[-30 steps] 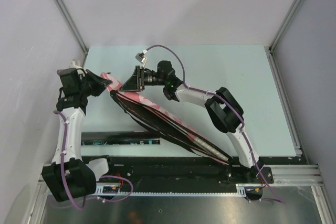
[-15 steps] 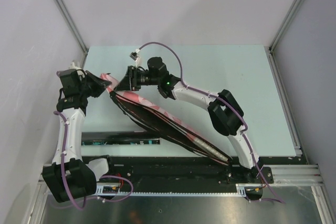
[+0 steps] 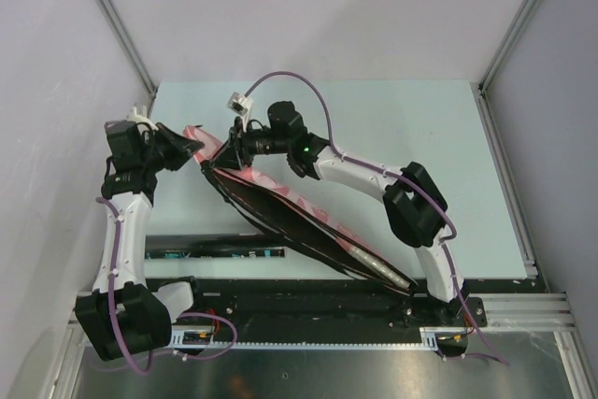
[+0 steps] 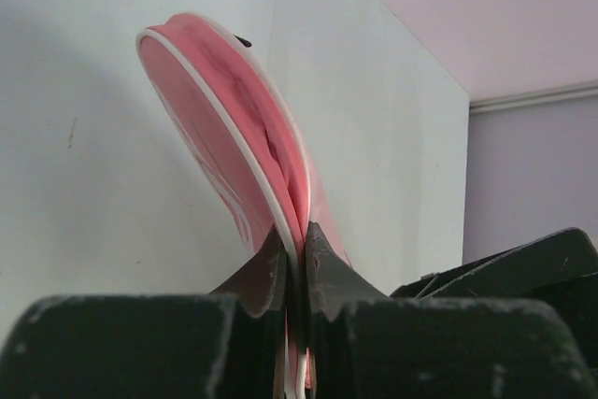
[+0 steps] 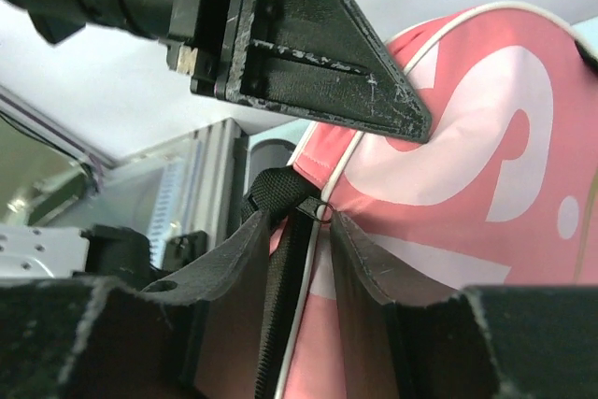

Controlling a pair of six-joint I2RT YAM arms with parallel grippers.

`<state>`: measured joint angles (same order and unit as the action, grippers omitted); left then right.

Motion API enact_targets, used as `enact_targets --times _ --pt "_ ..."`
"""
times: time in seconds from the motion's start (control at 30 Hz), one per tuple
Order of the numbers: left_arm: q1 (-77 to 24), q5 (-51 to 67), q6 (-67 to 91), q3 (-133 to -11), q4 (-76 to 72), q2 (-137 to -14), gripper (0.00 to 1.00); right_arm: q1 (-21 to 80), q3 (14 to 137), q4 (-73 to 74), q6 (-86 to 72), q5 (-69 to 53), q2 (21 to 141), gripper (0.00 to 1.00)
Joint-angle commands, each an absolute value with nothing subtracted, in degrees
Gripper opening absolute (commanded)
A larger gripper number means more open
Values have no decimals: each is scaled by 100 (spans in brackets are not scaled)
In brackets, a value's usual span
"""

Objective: Pack up the badminton gear

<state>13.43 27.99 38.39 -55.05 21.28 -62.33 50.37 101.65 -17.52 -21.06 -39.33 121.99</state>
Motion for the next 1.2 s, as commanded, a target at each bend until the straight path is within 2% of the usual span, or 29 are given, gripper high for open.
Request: enact_targets --times 0.0,0.17,0.43,0.63,0.97,1.17 --pt "1248 3876 3551 -5616 1292 -6021 0 4843 9870 -1152 -390 -4139 11902 37" --pt "1248 3788 3516 -5537 1283 -5985 0 4817 9888 -791 614 -3920 11628 36" --pt "1248 3727 3709 -5590 1283 -6012 0 4684 10273 -703 1528 -4710 11891 35" --pt "1248 3674 3850 -5581 1292 -5968 0 4842 10441 -844 2021 -4878 12146 39" --pt "1257 3683 3946 -5678 1292 -5994 0 4983 10995 -169 2627 -4685 12419 36" --pt "1248 3604 4209 -5704 1283 -6029 0 5194 10837 182 3365 -4317 12270 36"
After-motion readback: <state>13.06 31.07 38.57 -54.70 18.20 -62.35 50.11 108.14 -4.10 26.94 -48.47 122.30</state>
